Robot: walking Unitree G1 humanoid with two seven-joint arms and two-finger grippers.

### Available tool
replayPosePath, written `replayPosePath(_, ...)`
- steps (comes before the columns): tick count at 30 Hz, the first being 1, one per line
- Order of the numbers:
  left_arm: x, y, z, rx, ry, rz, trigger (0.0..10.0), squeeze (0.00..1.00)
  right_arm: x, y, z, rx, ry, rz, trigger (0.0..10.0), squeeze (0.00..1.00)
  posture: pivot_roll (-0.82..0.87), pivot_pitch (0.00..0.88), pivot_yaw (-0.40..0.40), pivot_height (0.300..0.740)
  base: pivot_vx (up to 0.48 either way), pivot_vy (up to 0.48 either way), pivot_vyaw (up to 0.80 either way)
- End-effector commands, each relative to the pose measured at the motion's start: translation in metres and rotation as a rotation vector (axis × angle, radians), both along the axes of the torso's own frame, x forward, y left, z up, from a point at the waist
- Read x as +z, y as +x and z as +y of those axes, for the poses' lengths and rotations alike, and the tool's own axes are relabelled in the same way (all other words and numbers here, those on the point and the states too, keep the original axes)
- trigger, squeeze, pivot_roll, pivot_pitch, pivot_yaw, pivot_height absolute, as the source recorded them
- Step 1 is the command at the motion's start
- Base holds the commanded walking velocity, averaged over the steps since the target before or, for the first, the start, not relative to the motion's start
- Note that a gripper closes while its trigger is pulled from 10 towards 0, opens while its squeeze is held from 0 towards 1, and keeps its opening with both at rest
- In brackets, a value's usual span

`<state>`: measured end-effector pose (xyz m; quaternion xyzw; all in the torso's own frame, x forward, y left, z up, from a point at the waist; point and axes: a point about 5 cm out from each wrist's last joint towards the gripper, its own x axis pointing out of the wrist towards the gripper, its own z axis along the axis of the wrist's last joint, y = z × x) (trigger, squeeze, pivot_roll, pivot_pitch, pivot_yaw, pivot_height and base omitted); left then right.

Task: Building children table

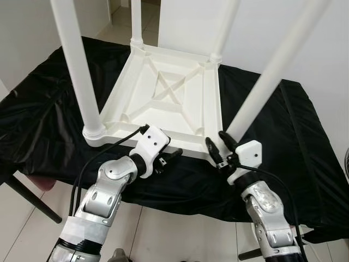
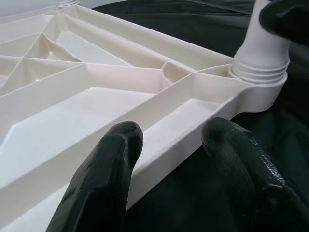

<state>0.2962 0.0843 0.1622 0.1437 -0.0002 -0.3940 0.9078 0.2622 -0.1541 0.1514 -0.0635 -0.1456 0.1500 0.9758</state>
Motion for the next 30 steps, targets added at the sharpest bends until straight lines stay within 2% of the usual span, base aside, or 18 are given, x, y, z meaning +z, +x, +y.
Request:
replayPosePath(1,-0.001,0.005,0.002,0.104,-0.013,-0.022,10.0,0.00,0.000,-0.001,-0.016,-0.094,0.010,0.004,10.0,0.00,0.12,0.088,-0.097,0.740,0.000,0.000,0.00)
replayPosePath(2,-0.001,0.005,0.002,0.103,-0.011,-0.021,10.0,0.00,0.000,-0.004,-0.020,-0.129,0.002,-0.005,10.0,0.00,0.11,0.090,-0.094,0.740,0.000,0.000,0.00)
replayPosePath(6,-0.002,0.006,0.002,0.102,-0.015,-0.019,10.0,0.00,-0.002,-0.006,-0.021,-0.132,-0.002,0.003,10.0,0.00,0.11,0.090,-0.088,0.740,0.000,0.000,0.00)
replayPosePath(12,-0.004,0.010,0.003,0.120,-0.014,-0.016,10.0,0.00,-0.005,-0.006,0.002,0.009,-0.007,0.023,10.0,0.00,0.11,0.089,-0.088,0.740,0.000,0.000,0.00)
replayPosePath(16,-0.005,0.011,0.006,0.137,-0.011,-0.011,10.0,0.00,-0.005,-0.005,0.009,0.061,-0.003,0.034,10.0,0.00,0.11,0.090,-0.093,0.740,0.000,0.000,0.00)
replayPosePath(23,-0.007,0.018,0.031,0.256,0.005,-0.013,10.0,0.00,0.000,0.003,0.000,0.013,-0.012,0.008,10.0,0.00,0.12,0.091,-0.099,0.740,0.000,0.000,0.00)
replayPosePath(24,-0.007,0.022,0.041,0.311,0.011,-0.016,10.0,0.00,0.002,0.004,-0.004,-0.013,-0.014,-0.002,10.0,0.00,0.13,0.092,-0.100,0.740,0.000,0.000,0.00)
replayPosePath(25,-0.007,0.022,0.041,0.311,0.011,-0.016,10.0,0.00,0.002,0.004,-0.004,-0.013,-0.014,-0.002,10.0,0.00,0.13,0.092,-0.100,0.740,0.000,0.000,0.00)
replayPosePath(26,-0.006,0.028,0.056,0.395,0.012,-0.019,10.0,0.00,0.003,0.004,-0.009,-0.050,-0.010,-0.013,10.0,0.00,0.13,0.092,-0.100,0.740,0.000,0.000,0.00)
replayPosePath(28,-0.005,0.030,0.063,0.426,0.014,-0.022,10.0,0.00,0.004,0.004,-0.011,-0.066,-0.011,-0.020,10.0,0.00,0.13,0.092,-0.100,0.740,0.000,0.000,0.00)
replayPosePath(30,-0.001,0.034,0.079,0.497,0.017,-0.038,10.0,0.00,0.006,0.003,-0.017,-0.114,0.006,-0.027,10.0,0.00,0.13,0.093,-0.099,0.740,0.000,0.000,0.00)
